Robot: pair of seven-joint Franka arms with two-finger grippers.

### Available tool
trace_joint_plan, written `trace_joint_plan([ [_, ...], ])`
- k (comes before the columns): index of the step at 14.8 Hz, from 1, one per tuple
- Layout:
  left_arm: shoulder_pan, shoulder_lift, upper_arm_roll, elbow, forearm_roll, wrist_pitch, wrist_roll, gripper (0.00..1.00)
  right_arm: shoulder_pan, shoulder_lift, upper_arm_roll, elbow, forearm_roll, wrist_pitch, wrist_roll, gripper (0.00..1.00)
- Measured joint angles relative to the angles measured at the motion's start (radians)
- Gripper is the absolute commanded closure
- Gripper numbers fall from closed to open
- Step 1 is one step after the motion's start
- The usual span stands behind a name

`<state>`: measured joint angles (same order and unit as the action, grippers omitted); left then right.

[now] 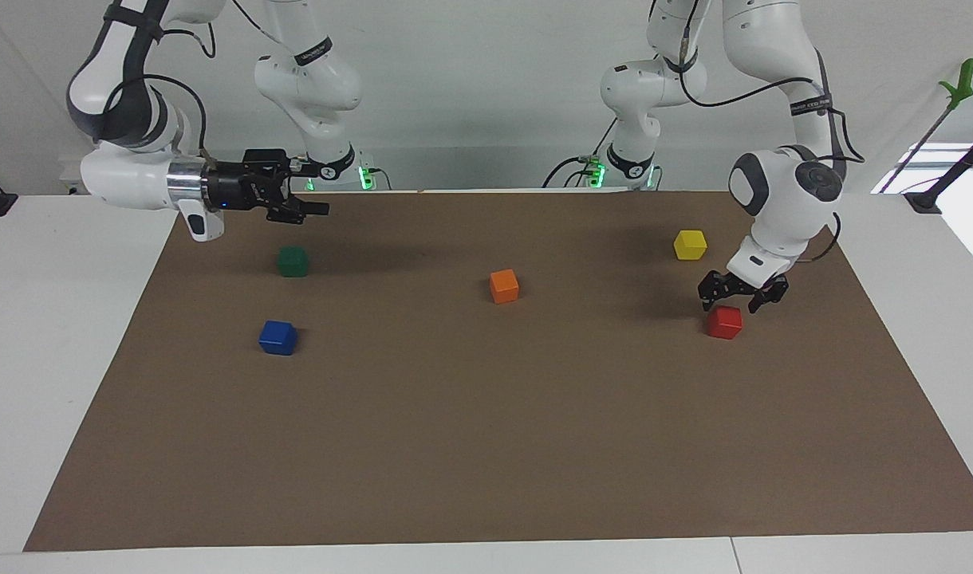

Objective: Transfer red block to right arm and stack on blue block
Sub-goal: 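Grasp the red cube with the left gripper while the right gripper advances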

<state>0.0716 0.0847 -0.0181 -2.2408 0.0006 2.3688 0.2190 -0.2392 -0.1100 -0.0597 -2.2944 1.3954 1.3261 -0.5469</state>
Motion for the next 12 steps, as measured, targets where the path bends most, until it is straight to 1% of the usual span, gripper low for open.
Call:
trace_joint_plan([
  [1,0.000,0.006,0.000,-0.001,0.000,0.005,0.000,0.03,0.013,0.000,0.000,-0.017,0.042,-0.023,-0.010,0.00],
  [3,0.000,0.012,0.000,-0.002,0.000,0.010,0.000,0.33,0.040,0.000,0.001,-0.043,0.129,-0.053,-0.016,0.00],
  [4,0.000,0.012,0.000,-0.002,0.000,0.010,0.000,0.55,0.057,0.000,0.001,-0.050,0.167,-0.059,-0.016,0.00],
  [5,0.000,0.012,0.000,-0.002,0.000,0.010,0.000,0.93,0.076,0.000,0.001,-0.056,0.205,-0.062,-0.016,0.00],
  [6,0.000,0.012,0.000,-0.002,0.000,0.010,0.000,1.00,0.097,0.000,0.001,-0.063,0.246,-0.063,-0.016,0.00],
  [8,0.000,0.012,-0.001,0.000,0.000,0.011,0.000,1.00,0.146,0.001,0.002,-0.087,0.333,-0.064,-0.016,0.00],
  [10,-0.001,0.011,-0.002,0.015,0.000,0.003,0.000,1.00,0.183,0.007,0.003,-0.108,0.389,-0.077,-0.019,0.00],
  [12,-0.001,0.007,-0.001,0.063,0.000,-0.075,-0.009,1.00,0.194,0.026,0.003,-0.117,0.409,-0.106,-0.021,0.00],
])
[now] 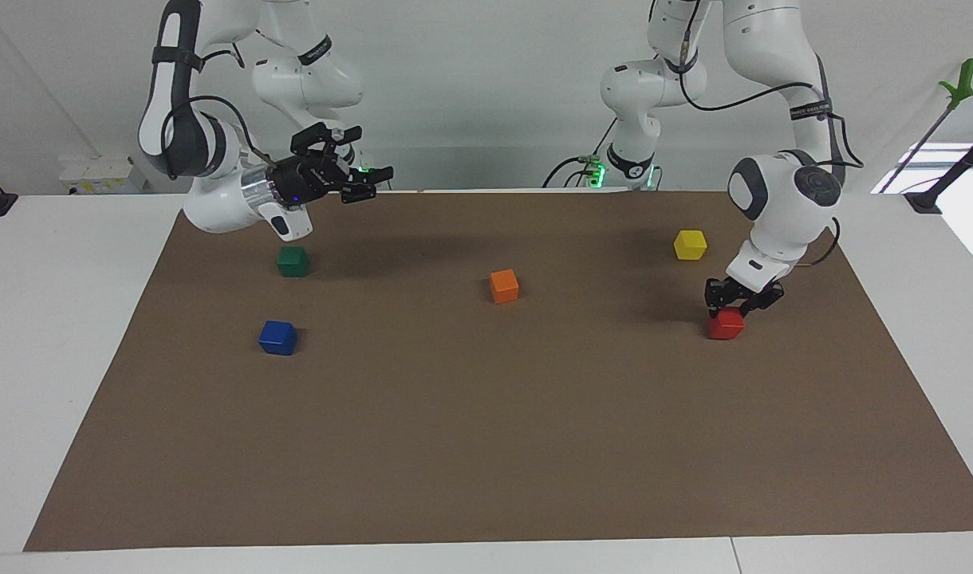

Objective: Transfer red block to right arm and stack on blue block
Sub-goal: 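Grasp the red cube with the left gripper while the right gripper advances, then lift the red cube with the left gripper while the right gripper approaches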

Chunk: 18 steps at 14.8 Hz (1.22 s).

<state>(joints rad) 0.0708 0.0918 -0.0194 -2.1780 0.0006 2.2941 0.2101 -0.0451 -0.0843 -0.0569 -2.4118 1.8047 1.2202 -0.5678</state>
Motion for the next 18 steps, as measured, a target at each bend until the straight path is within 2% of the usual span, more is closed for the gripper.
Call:
trace_joint_plan([
  [3,0.001,-0.042,0.003,0.056,0.016,-0.080,-0.109,1.00,0.004,0.085,0.000,-0.011,0.013,-0.101,-0.097,0.00],
  [6,0.000,-0.125,0.002,0.071,0.022,-0.144,-0.254,1.00,0.035,0.178,0.003,-0.011,0.040,-0.144,-0.173,0.00],
  [9,-0.019,-0.182,-0.016,0.110,0.004,-0.259,-0.601,1.00,0.077,0.213,0.005,-0.004,0.107,-0.145,-0.184,0.00],
  [13,-0.083,-0.187,-0.036,0.192,-0.162,-0.404,-0.989,1.00,0.151,0.250,0.007,0.014,0.173,-0.139,-0.222,0.00],
  [18,-0.102,-0.178,-0.055,0.305,-0.332,-0.512,-1.288,1.00,0.209,0.272,0.007,0.024,0.256,-0.132,-0.222,0.00],
])
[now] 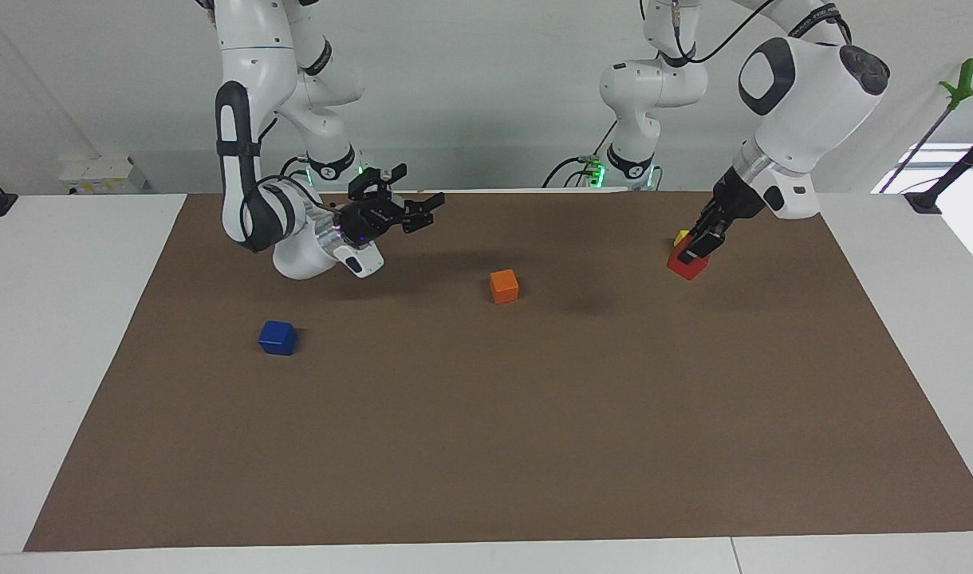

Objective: Transfer red block to right arm and stack on blue block
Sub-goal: 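Lift the red cube with the left gripper while the right gripper approaches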

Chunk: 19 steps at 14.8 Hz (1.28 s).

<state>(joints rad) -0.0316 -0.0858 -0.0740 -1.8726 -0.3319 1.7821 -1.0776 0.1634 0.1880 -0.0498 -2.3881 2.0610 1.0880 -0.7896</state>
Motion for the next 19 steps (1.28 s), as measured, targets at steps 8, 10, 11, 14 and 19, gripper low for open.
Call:
trace_joint_plan([
  [8,-0.032,0.055,-0.073,0.165,-0.210,-0.060,-0.427,1.00,0.120,0.012,0.000,0.057,0.076,0.210,-0.034,0.00],
  [10,-0.037,0.062,-0.091,0.180,-0.263,-0.062,-0.519,1.00,0.146,0.019,0.001,0.074,0.095,0.265,-0.045,0.00],
  [11,-0.038,0.066,-0.104,0.184,-0.277,-0.066,-0.572,1.00,0.162,0.023,0.001,0.080,0.115,0.283,-0.052,0.00],
  [14,-0.040,0.089,-0.159,0.230,-0.291,-0.067,-0.701,1.00,0.199,0.030,0.001,0.091,0.153,0.303,-0.061,0.00],
  [19,-0.040,0.121,-0.203,0.296,-0.362,-0.068,-0.829,1.00,0.202,0.059,0.001,0.121,0.193,0.309,-0.073,0.00],
])
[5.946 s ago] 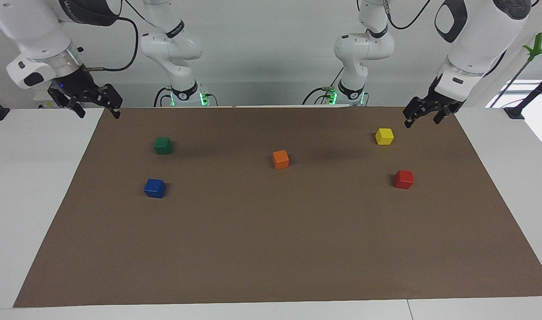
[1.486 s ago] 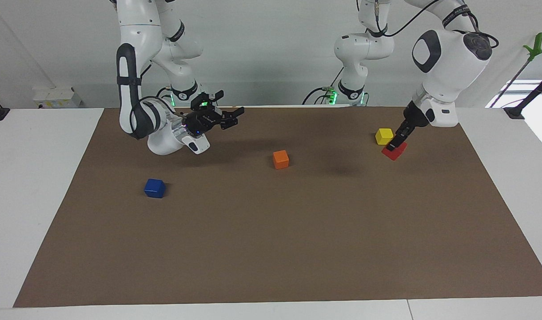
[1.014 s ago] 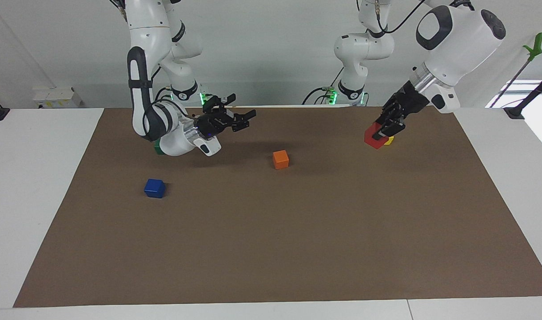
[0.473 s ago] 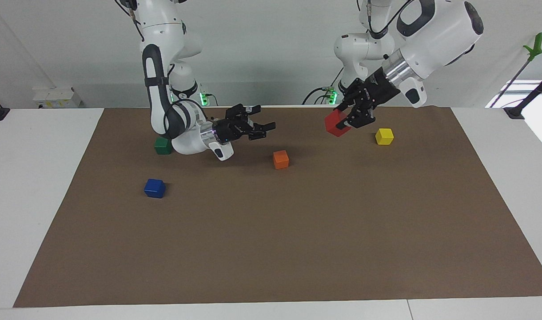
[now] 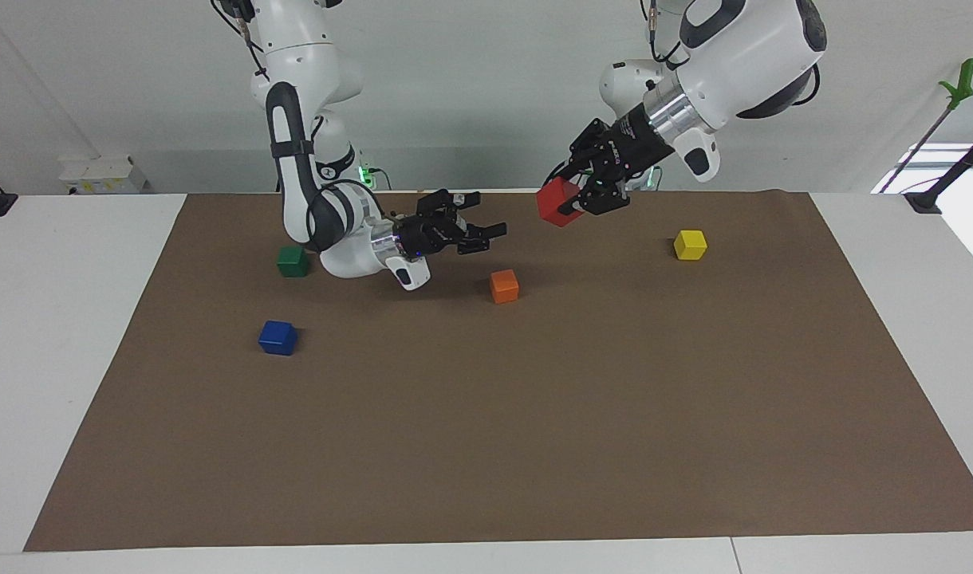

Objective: Transfer red block to right arm and stack on blue block
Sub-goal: 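Lift the red cube with the left gripper while the right gripper approaches, then close the right gripper on the red cube held by the left gripper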

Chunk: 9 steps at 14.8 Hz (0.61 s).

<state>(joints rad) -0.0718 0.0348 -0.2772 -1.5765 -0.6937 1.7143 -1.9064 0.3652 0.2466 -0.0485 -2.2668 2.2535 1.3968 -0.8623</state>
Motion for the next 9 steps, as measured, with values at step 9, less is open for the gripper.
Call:
trace_joint_plan([
  [9,-0.001,0.011,-0.019,0.026,-0.090,-0.001,-0.074,1.00,0.058,0.010,0.014,0.062,0.153,-0.001,0.059,0.00],
])
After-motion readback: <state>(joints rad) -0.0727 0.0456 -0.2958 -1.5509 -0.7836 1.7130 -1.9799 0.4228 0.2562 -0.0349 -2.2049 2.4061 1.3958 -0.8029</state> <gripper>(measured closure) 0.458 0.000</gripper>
